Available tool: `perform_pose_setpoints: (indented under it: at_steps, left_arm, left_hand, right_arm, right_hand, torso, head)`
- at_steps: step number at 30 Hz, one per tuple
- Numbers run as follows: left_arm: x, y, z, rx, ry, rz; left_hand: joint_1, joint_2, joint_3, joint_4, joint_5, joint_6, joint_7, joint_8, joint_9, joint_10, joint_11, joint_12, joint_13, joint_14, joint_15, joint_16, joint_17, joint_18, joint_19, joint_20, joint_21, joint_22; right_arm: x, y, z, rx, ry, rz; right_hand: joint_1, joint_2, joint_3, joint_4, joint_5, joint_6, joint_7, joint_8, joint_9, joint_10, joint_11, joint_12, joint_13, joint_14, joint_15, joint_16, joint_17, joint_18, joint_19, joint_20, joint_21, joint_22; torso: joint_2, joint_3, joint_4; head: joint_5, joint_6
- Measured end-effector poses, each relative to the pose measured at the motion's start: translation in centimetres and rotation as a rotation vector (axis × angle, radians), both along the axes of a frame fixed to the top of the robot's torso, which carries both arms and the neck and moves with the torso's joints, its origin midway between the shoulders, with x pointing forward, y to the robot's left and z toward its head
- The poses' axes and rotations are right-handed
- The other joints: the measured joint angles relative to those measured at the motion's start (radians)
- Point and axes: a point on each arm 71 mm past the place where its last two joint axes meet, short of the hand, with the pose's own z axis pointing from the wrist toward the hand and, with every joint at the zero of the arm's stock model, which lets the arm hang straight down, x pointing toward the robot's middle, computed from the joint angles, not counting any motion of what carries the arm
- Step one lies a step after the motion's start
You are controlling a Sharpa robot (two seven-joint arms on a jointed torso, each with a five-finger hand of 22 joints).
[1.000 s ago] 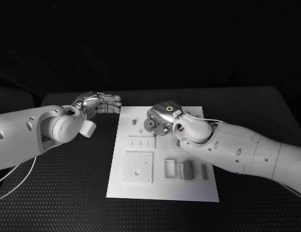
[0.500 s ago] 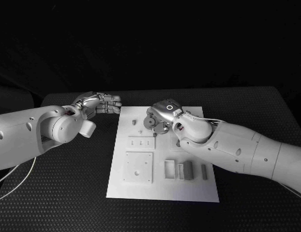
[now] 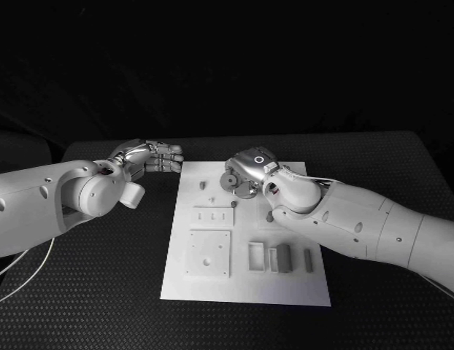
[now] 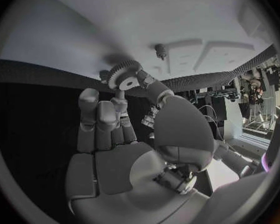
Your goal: Assemble the parts on the task board
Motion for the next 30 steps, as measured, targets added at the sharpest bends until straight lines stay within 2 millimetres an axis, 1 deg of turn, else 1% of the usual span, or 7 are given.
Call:
perform_pose_setpoints:
  at_steps: [11,16,30]
  left_arm:
    - [0.0,0.0,-0.01,0.0,0.0,0.0]
    - [0.01,-0.01,0.0,0.0,0.0,0.0]
    - [0.0,-0.03,-0.02,0.0,0.001,-0.001]
  left_hand:
    - [0.0,0.0,0.0,0.0,0.0,0.0,0.0,0.0,0.0,0.0,0.0,0.0,0.0,0.0,0.0,-0.004,0.001,0.0,0.0,0.0,0.0,0.0]
    - [0.0,0.0,0.0,0.0,0.0,0.0,0.0,0.0,0.0,0.0,0.0,0.0,0.0,0.0,0.0,-0.004,0.001,0.0,0.0,0.0,0.0,0.0]
    - [0.0,0.0,0.0,0.0,0.0,0.0,0.0,0.0,-0.001,0.0,0.0,0.0,0.001,0.0,0.0,-0.004,0.002,0.0,0.0,0.0,0.0,0.0]
  right_arm:
    - [0.15,0.14,0.07,0.003,-0.005,-0.002]
    - [0.27,0.11,0.06,0.003,-0.006,-0.006]
    - [0.52,0.26,-0.04,0.0,-0.006,-0.011]
  right_hand:
    - [0.0,0.0,0.002,0.002,0.0,0.0,0.0,-0.003,0.0,0.0,0.0,0.0,0.0,0.0,0.0,0.0,0.0,0.0,0.0,0.0,0.0,0.0]
    - [0.0,0.0,0.002,0.002,0.0,-0.003,0.003,-0.003,0.0,0.0,0.0,-0.001,-0.001,0.001,0.001,0.0,0.0,0.0,0.0,0.001,0.0,0.0]
    - [0.0,0.0,0.002,0.002,0.0,-0.003,0.003,-0.003,0.0,0.0,0.0,-0.001,-0.001,0.002,0.002,0.0,0.0,0.0,-0.001,0.001,0.0,0.0]
  torso:
    - [0.0,0.0,0.0]
    - [0.0,0.0,-0.0001]
    - [0.0,0.0004,-0.0004]
  head:
    - [0.005,0.0]
    - [0.005,0.0]
    - [0.006,0.0]
